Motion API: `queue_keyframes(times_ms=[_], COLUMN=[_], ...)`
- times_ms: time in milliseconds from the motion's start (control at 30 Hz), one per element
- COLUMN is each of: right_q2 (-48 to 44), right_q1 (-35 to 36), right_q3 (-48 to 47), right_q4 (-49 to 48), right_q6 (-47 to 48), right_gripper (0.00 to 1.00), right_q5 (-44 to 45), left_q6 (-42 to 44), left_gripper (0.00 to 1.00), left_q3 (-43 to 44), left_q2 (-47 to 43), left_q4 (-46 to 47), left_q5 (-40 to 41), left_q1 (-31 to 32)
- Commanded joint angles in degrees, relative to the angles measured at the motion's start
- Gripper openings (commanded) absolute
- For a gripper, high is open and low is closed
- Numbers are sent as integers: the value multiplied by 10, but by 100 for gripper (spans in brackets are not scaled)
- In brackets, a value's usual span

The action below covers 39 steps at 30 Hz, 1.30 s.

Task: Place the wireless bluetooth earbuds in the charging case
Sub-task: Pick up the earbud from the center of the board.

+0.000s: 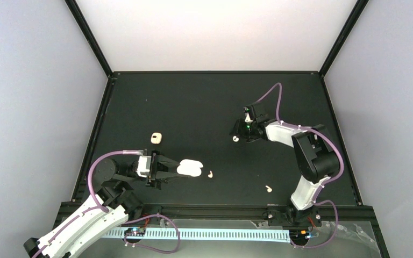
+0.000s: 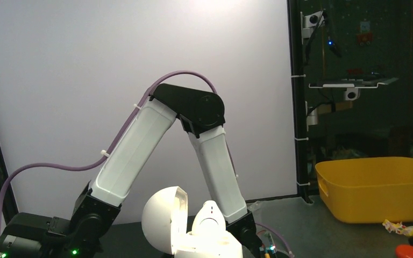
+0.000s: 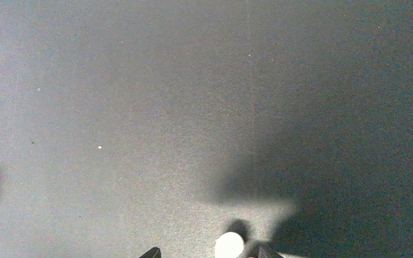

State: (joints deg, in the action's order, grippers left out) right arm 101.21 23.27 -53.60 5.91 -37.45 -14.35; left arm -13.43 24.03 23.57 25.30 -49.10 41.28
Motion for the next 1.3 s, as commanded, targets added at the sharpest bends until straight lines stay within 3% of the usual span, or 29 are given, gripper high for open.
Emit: queue_keyframes(times_ms=[0,333,967,1267], right_q2=[-30,-68,19,43], right_q1=[6,81,93,92], right_q3=[5,-34,-101,-109], right_q4=[15,103,136,142], right_q6=[6,139,186,187], right_gripper=[47,47,42,40], right_q5=[-6,169,122,147], left_q6=[8,9,10,11], left_gripper=[2,2,1,2], left_q3=[3,3,3,3], left_q2=[-7,-7,-9,-8], left_q4=[4,2,-2,-2], left_q5=[-7,-7,-7,-7], left_q1=[1,2,1,2])
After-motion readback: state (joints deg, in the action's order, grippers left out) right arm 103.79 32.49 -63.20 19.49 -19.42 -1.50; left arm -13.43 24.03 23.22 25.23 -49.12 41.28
